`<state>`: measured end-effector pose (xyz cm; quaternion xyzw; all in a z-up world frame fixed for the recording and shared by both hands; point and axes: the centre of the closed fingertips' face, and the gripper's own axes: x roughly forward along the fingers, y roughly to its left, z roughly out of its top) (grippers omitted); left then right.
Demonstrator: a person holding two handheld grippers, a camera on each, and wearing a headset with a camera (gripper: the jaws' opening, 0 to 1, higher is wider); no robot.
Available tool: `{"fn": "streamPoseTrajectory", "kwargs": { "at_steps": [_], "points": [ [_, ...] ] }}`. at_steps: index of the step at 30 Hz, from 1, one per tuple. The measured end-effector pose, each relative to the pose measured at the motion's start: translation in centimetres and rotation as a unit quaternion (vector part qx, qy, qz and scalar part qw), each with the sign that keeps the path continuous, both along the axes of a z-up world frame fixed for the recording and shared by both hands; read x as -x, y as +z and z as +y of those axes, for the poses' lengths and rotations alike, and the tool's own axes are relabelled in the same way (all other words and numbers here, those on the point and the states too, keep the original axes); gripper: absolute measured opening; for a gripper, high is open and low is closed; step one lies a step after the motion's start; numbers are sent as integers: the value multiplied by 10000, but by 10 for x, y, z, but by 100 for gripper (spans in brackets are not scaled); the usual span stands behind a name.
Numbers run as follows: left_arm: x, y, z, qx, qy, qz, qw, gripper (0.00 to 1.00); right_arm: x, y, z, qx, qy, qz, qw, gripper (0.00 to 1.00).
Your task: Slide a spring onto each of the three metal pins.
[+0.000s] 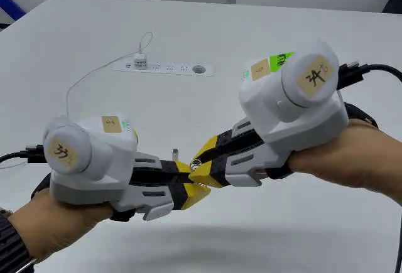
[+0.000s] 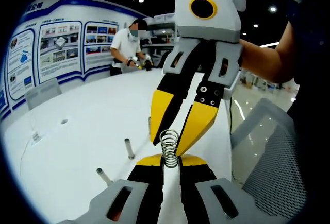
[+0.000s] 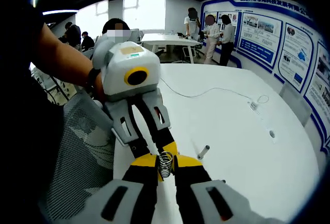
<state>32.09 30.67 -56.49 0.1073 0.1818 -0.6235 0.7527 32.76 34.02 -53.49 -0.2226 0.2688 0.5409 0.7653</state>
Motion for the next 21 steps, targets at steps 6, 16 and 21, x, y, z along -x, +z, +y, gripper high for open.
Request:
{"fn": "streamPoseTrajectory", "kwargs": {
  "at_steps": [6,16,21],
  "points": [
    [0,0,1,-28,4,45,10000,11,0,0,1,-69,-27,3,10000,11],
    [-2,6,0,83,-21,-194,9998,21,-9,4,-5,-393,-410,157,9983,11],
    [-5,6,2,152,71,-225,9996,31,-13,8,-10,-483,-563,132,9972,11]
  ]
}}
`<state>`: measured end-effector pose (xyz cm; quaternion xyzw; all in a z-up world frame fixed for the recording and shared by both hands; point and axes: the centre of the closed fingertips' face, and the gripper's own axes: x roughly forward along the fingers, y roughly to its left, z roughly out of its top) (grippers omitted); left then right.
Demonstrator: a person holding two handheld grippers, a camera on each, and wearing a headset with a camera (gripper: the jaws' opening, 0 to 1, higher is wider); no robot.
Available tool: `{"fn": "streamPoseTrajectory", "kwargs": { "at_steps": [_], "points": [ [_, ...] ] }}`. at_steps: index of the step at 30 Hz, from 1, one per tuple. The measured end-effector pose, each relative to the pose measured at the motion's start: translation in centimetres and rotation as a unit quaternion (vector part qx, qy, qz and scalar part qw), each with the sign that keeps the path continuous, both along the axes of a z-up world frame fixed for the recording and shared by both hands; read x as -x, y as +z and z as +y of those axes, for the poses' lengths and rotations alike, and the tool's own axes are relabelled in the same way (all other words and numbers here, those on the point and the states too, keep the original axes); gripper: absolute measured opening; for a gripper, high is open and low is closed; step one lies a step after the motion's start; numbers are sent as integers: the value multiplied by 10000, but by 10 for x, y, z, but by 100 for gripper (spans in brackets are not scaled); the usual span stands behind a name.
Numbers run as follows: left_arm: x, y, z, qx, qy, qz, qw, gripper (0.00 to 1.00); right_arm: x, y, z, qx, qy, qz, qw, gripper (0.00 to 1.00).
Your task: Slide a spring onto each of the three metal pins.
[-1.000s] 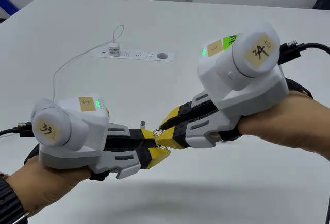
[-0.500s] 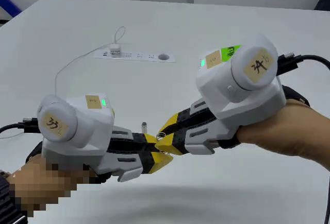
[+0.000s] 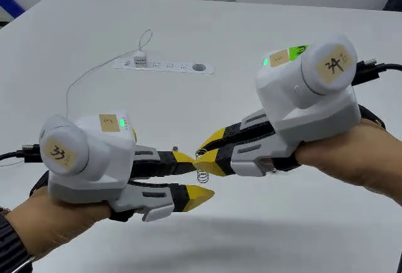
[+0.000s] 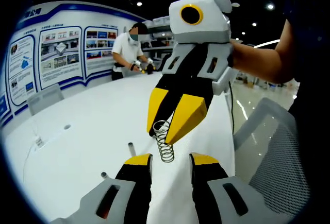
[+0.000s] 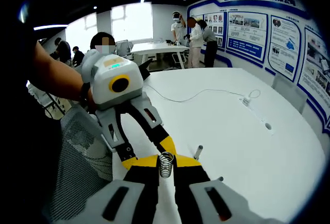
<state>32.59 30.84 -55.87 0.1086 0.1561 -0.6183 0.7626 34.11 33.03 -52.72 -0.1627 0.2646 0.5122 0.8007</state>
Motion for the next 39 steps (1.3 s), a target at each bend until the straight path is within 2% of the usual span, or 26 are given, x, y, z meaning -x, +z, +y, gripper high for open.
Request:
{"fn": "streamPoseTrajectory", "kwargs": {
  "at_steps": [5,10,14,20,24,29,39],
  "points": [
    [-3,3,7,77,108,-4,9999,36,-8,2,-11,-84,-275,-5,9996,11],
    [-4,6,15,133,226,6,9997,39,-21,8,-22,-191,-615,-112,9979,11],
    [-7,8,25,190,368,12,9991,43,-32,12,-30,-292,-840,-232,9958,11],
    [-13,9,41,250,624,32,9977,47,-50,8,-40,-350,-1204,-372,9914,11],
    [-17,10,53,299,824,47,9961,49,-62,2,-46,-327,-1403,-449,9885,11],
    [-22,11,64,347,1033,64,9940,52,-74,-9,-50,-289,-1528,-425,9869,11],
    [-26,10,74,384,1252,100,9913,56,-87,-36,-57,-242,-1692,-304,9848,11]
  ]
}}
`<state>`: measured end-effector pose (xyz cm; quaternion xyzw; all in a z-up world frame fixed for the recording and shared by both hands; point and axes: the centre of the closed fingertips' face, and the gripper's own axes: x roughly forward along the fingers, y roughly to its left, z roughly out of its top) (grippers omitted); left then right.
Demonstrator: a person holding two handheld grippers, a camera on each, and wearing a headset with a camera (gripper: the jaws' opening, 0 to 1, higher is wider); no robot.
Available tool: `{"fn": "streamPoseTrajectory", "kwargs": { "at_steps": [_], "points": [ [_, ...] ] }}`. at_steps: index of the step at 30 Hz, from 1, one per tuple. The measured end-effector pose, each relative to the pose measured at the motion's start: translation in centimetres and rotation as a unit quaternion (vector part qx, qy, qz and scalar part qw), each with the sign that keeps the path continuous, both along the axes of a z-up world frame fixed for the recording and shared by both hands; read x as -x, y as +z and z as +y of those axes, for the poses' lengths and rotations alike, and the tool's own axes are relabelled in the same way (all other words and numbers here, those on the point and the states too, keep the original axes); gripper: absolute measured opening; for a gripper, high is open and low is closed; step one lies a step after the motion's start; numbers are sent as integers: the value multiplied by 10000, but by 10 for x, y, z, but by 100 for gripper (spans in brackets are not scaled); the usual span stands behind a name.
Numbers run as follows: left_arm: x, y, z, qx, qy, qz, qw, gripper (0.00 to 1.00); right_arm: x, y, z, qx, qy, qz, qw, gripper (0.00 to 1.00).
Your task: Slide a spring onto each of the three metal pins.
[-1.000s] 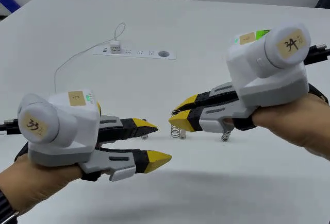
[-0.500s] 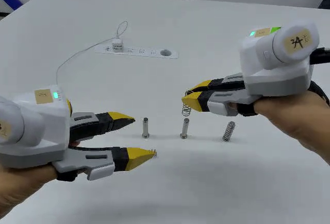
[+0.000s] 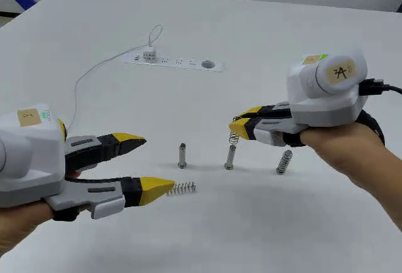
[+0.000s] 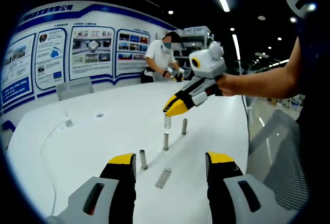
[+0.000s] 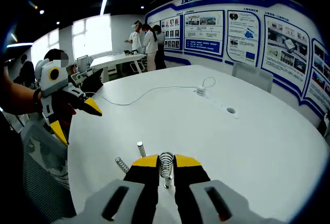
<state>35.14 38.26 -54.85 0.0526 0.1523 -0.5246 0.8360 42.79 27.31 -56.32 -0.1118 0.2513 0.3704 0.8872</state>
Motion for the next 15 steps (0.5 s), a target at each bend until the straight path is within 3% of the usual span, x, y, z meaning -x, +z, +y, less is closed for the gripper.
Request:
{"fn": "streamPoseTrajectory", "kwargs": {
  "at_steps": [15],
  "points": [
    [1,-2,1,-4,13,52,10000,57,-5,-17,-5,-18,-65,62,10000,11]
  ]
}}
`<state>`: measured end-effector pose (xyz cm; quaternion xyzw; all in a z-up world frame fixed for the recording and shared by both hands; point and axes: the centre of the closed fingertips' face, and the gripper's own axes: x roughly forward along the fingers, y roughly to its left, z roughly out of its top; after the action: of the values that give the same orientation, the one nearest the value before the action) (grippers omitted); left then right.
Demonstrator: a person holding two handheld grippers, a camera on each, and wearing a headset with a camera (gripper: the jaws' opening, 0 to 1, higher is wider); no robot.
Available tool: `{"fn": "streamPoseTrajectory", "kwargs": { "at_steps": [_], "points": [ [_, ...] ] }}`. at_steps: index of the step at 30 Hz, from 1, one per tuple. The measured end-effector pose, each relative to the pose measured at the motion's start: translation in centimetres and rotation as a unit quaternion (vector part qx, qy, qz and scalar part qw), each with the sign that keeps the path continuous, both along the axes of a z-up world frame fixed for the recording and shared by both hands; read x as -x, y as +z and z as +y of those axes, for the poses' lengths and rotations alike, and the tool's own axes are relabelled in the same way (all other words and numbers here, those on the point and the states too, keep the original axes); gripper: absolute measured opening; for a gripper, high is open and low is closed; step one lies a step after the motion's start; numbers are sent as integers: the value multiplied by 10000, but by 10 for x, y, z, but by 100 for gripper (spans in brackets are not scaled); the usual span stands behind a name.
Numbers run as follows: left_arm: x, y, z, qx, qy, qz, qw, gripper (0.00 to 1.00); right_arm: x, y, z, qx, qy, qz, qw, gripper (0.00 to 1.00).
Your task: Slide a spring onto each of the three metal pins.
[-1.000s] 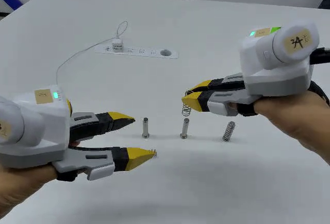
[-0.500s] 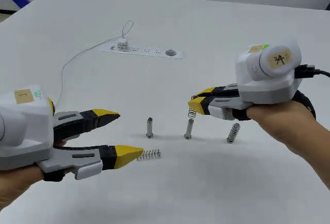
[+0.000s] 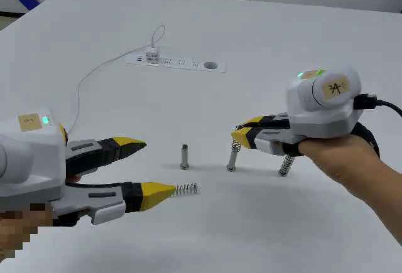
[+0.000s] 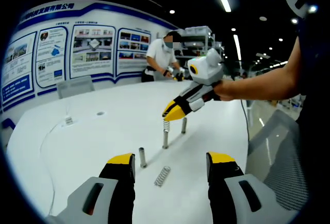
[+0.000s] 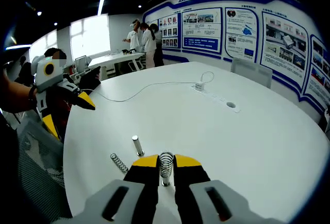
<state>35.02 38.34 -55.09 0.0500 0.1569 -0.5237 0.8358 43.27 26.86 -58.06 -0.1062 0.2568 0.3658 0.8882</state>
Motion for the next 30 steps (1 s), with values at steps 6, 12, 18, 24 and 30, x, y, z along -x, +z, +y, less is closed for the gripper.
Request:
{"fn": "streamPoseTrajectory", "kwargs": {
  "at_steps": [6,12,18,24,30],
  "points": [
    [0,0,0,-19,-17,2,10000,57,-1,-9,1,-20,-17,15,10000,11],
    [0,-1,0,-31,-23,9,10000,56,0,-24,2,38,-56,86,9999,11],
    [1,-3,1,-42,-20,18,10000,56,-2,-37,2,70,-103,224,9997,11],
    [1,-3,1,-44,-19,25,10000,56,-1,-47,3,189,-142,316,9992,11],
    [0,-4,1,-38,-17,33,10000,55,1,-57,2,494,-122,363,9980,12]
  ]
}}
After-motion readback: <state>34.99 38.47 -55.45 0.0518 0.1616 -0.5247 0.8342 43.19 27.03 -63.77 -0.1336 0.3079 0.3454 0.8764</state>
